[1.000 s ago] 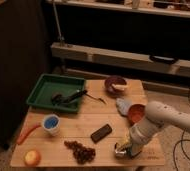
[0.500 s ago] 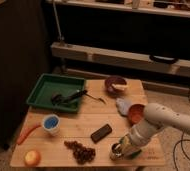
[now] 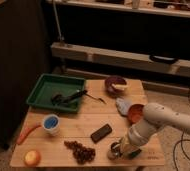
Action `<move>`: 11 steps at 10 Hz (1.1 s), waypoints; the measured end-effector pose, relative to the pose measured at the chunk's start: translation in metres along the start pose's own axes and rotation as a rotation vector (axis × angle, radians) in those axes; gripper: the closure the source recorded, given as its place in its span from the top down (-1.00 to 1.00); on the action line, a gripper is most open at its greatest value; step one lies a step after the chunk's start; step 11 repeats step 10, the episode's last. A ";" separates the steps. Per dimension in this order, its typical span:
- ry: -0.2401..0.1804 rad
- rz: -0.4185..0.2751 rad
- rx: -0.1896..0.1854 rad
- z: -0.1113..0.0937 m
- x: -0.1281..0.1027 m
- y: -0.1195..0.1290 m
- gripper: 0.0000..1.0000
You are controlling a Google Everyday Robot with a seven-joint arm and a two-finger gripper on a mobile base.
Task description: Stack cups on top of each other
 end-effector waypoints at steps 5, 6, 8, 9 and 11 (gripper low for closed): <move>-0.030 -0.029 -0.042 -0.044 0.014 0.025 -1.00; -0.043 -0.043 -0.043 -0.062 0.020 0.037 -1.00; -0.073 -0.060 -0.018 -0.095 0.027 0.059 -1.00; -0.084 -0.066 -0.009 -0.108 0.029 0.067 -1.00; -0.089 -0.079 -0.001 -0.116 0.028 0.076 -1.00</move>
